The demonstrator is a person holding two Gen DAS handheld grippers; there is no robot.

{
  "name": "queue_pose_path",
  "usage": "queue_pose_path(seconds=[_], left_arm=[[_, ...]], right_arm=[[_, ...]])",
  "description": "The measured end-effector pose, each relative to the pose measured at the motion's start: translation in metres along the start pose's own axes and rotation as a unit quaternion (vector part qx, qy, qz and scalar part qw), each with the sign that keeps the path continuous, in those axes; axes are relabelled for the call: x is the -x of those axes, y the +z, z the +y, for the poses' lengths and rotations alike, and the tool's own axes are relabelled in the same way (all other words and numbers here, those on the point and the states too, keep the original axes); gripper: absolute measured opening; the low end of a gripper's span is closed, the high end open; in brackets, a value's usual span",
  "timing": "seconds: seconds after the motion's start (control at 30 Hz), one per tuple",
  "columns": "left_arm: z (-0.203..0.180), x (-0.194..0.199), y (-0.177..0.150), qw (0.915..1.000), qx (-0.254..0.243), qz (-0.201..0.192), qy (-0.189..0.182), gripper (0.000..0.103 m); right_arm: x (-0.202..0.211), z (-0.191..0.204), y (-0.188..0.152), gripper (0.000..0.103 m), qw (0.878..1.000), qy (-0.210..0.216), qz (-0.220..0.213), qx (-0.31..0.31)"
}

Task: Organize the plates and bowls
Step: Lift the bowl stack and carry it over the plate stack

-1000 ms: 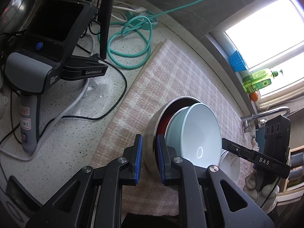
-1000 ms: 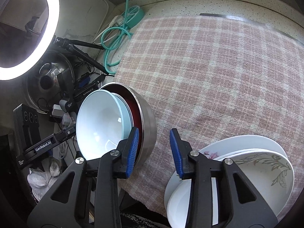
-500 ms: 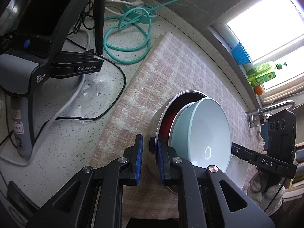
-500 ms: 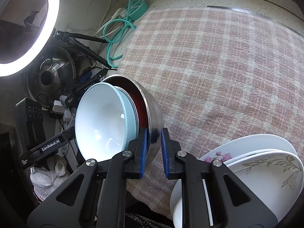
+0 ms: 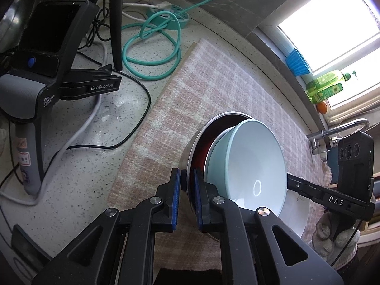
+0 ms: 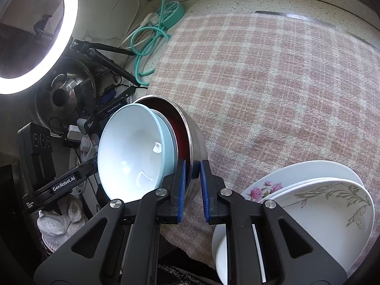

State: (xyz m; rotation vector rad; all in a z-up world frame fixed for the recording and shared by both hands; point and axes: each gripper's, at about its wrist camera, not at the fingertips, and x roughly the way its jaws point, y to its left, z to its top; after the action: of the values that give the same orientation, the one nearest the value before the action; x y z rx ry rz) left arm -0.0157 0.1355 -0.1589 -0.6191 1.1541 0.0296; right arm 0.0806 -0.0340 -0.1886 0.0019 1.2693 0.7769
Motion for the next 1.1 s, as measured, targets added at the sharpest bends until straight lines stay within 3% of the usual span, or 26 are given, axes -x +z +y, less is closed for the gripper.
queue_pose_path(seconds=[0.57, 1.1], left_arm=[[-0.073, 0.025, -0.002, 0.9971, -0.061, -0.032, -0.032, 0.009], [-0.149, 0.003, -0.032, 0.9905, -0.119, 0.002, -0.07, 0.009]], right_arm=[[0.09, -0.025, -0.027, 0.013, 0.998, -0.003, -0.058, -0.006], [0.149, -0.091, -0.081, 0.013, 0.995, -0.02, -0.084, -0.055]])
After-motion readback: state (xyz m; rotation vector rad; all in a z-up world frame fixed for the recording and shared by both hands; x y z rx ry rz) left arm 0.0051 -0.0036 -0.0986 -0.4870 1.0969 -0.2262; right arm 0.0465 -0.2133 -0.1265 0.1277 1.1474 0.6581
